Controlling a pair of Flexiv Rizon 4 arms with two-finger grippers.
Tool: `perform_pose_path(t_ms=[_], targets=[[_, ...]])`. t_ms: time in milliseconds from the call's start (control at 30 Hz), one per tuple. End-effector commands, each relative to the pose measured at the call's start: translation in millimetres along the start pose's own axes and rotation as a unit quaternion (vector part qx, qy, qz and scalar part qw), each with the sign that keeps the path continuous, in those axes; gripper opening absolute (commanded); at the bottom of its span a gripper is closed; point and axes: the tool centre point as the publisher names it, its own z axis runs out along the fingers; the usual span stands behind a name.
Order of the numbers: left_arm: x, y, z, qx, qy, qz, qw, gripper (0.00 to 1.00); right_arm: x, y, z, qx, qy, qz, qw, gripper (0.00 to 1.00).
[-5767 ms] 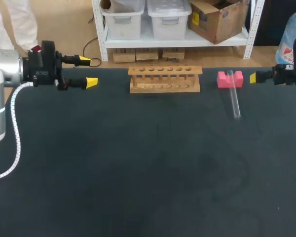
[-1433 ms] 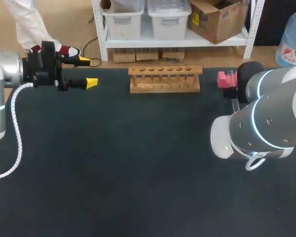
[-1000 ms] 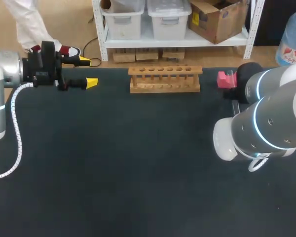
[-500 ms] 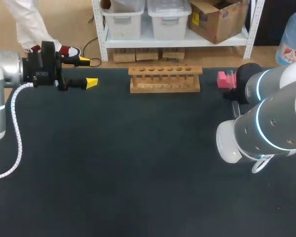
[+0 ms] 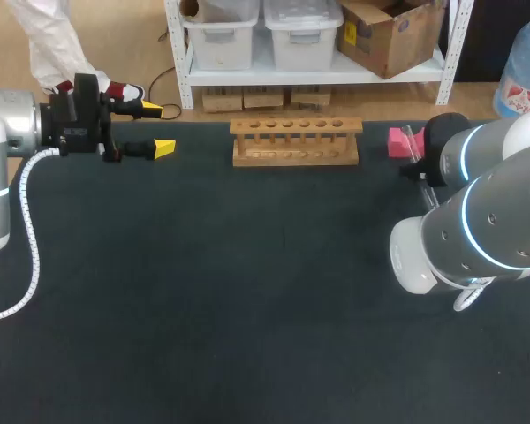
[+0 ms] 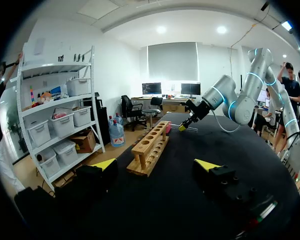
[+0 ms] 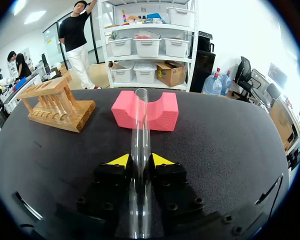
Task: Grasp the test tube, adjust it, and insert it.
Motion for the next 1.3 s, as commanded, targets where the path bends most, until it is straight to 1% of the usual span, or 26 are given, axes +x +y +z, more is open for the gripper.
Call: perform_pose_path(t_ms=[33,67,100,167,233,267,300,533,667,800,933,1133,1300], targets=[[1.1,-1.5,-0.2,-0.002,-0.002,0.001,1.000,1.00,-0.5,-1.2,-0.9,-0.002,0.001,0.001,1.000,0.13],[1.1,-1.5,-0.2,-0.002,-0.002,0.001,1.000,1.00,-0.5,-1.3,-1.0,-0.001,0.001,0.001,1.000,0.14],[1.1,-1.5,-0.2,-0.002,-0.002,0.001,1.000,1.00,-0.5,-1.5,-1.1,0.000,0.001,0.002,1.000,0.12],[1.1,-1.5,-0.2,-0.002,-0.002,0.001,1.000,1.00,-0.4,-1.9,-1.4,0.002,0.001,0.004,1.000,0.05],[1.1,-1.5,-0.2,-0.002,-0.002,0.001,1.000,1.00,-0.4,-1.9,-1.6,0.005,0.002,0.006,1.000,0.07],[1.1,-1.5,-0.2,-0.002,-0.002,0.001,1.000,1.00,-0.4,-2.1,-1.7,0.007,0.002,0.008,1.000,0.01],[1.1,-1.5,-0.2,-0.002,-0.002,0.001,1.000,1.00,-0.4,-2.2,-1.8,0.007,0.002,0.009,1.000,0.00],[1.1,-1.5,-0.2,-0.002,-0.002,0.001,1.000,1.00,-3.3,-1.6,-4.2,0.011,-0.003,0.015,1.000,0.00],[1.1,-1.5,-0.2,-0.002,-0.002,0.001,1.000,1.00,-9.3,0.4,-8.8,0.014,-0.009,0.019,1.000,0.00],[1.1,-1.5,-0.2,-0.002,-0.002,0.001,1.000,1.00,-17.3,4.8,-17.5,0.019,-0.020,0.030,0.999,0.00],[1.1,-1.5,-0.2,-0.002,-0.002,0.001,1.000,1.00,-22.4,10.9,-25.1,0.020,-0.023,0.031,0.999,0.00],[1.1,-1.5,-0.2,-0.002,-0.002,0.001,1.000,1.00,-32.6,20.8,-42.5,0.028,-0.025,0.033,0.999,0.00],[1.1,-1.5,-0.2,-0.002,-0.002,0.001,1.000,1.00,-43.3,31.3,-59.9,0.044,-0.028,0.034,0.998,0.00]])
